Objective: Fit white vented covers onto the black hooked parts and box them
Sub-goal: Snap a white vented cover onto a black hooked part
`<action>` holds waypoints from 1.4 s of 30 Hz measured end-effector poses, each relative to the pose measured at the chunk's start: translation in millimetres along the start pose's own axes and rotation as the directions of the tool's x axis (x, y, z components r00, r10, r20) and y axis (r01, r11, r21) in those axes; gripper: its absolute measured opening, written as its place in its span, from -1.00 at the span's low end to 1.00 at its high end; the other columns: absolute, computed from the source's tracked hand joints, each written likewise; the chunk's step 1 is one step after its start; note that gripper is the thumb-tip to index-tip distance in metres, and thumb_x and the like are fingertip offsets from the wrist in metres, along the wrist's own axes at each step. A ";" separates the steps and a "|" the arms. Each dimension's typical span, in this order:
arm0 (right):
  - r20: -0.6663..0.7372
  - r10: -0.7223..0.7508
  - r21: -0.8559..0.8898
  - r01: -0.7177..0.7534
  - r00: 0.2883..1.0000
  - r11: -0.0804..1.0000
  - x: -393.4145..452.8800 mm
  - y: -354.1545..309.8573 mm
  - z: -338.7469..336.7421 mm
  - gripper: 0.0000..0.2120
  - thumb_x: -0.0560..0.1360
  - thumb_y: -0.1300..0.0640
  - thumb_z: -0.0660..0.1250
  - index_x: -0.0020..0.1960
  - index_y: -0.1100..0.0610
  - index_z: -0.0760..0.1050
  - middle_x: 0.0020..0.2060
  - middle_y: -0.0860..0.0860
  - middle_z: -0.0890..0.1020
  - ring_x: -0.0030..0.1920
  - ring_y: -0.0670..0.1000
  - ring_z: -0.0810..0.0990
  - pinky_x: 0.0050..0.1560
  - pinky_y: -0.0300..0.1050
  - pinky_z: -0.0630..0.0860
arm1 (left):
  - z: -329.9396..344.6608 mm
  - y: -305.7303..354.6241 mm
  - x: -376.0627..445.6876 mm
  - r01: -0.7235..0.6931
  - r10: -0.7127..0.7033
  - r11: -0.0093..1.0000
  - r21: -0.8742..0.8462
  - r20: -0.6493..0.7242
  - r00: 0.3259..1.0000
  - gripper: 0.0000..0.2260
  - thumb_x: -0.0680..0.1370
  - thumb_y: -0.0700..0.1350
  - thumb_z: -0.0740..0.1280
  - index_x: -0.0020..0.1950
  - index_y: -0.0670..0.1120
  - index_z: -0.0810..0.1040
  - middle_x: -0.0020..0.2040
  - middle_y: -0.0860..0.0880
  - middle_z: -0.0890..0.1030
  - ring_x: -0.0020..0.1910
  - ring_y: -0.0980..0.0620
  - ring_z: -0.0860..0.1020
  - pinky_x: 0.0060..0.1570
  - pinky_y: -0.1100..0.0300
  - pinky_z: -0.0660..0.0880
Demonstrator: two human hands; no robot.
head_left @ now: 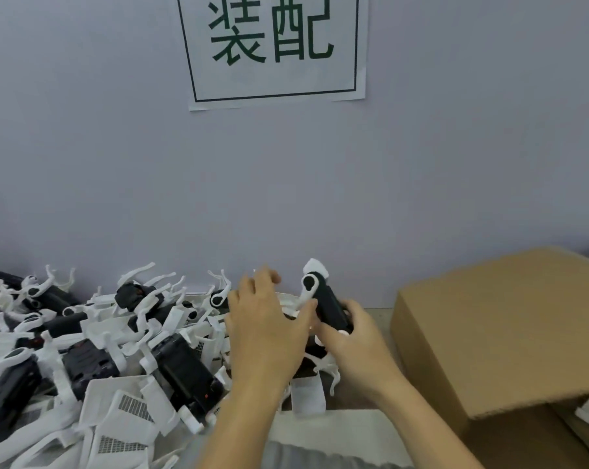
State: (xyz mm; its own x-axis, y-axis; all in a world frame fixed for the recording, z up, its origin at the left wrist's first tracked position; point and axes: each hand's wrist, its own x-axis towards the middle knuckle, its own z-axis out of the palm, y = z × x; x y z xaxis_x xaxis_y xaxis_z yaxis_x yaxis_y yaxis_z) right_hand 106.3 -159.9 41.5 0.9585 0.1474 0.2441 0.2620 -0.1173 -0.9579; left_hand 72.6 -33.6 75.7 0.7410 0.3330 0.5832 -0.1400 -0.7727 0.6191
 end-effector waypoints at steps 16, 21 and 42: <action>0.013 -0.301 -0.368 0.284 0.954 0.886 -9.7 16.6 39.9 -0.28 0.43 -0.04 0.40 0.48 -0.16 0.11 0.16 -0.33 0.27 0.16 -0.24 0.39 0.11 -0.22 0.44 | 20.0 -15.9 -0.7 0.543 -0.387 0.519 -0.660 0.386 0.838 -0.86 0.59 -0.03 0.39 -0.10 -0.05 0.68 -0.17 -0.05 0.74 -0.12 -0.02 0.71 0.00 0.04 0.62; -0.034 -0.260 -0.265 0.242 0.965 0.933 -5.3 23.1 36.9 -0.45 0.31 -0.18 0.44 0.25 -0.26 0.36 0.08 -0.25 0.54 0.12 -0.20 0.53 0.03 -0.23 0.53 | 21.0 -17.8 -2.0 0.497 -0.402 0.477 -0.725 0.323 0.857 -0.84 0.57 -0.02 0.42 -0.05 -0.12 0.66 -0.18 -0.08 0.74 -0.17 -0.02 0.72 -0.09 0.05 0.64; -0.103 -0.218 -0.136 0.203 0.971 0.970 -5.2 22.1 29.8 -0.57 0.26 -0.01 0.57 0.03 -0.24 0.47 -0.08 -0.42 0.63 -0.08 -0.31 0.65 -0.19 -0.46 0.53 | 25.9 -15.2 -3.4 0.377 -0.217 0.622 -0.687 0.312 0.925 -0.84 0.62 0.02 0.35 0.07 -0.04 0.64 -0.05 -0.01 0.73 -0.02 0.06 0.70 0.14 -0.01 0.60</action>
State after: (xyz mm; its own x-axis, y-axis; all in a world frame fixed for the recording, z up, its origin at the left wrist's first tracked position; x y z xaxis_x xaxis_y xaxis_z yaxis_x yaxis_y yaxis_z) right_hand 103.8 -134.0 14.6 0.8848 0.0677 0.4610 0.4640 -0.2175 -0.8587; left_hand 89.2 -37.0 50.6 0.9205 0.3072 0.2413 -0.2587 0.0164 0.9658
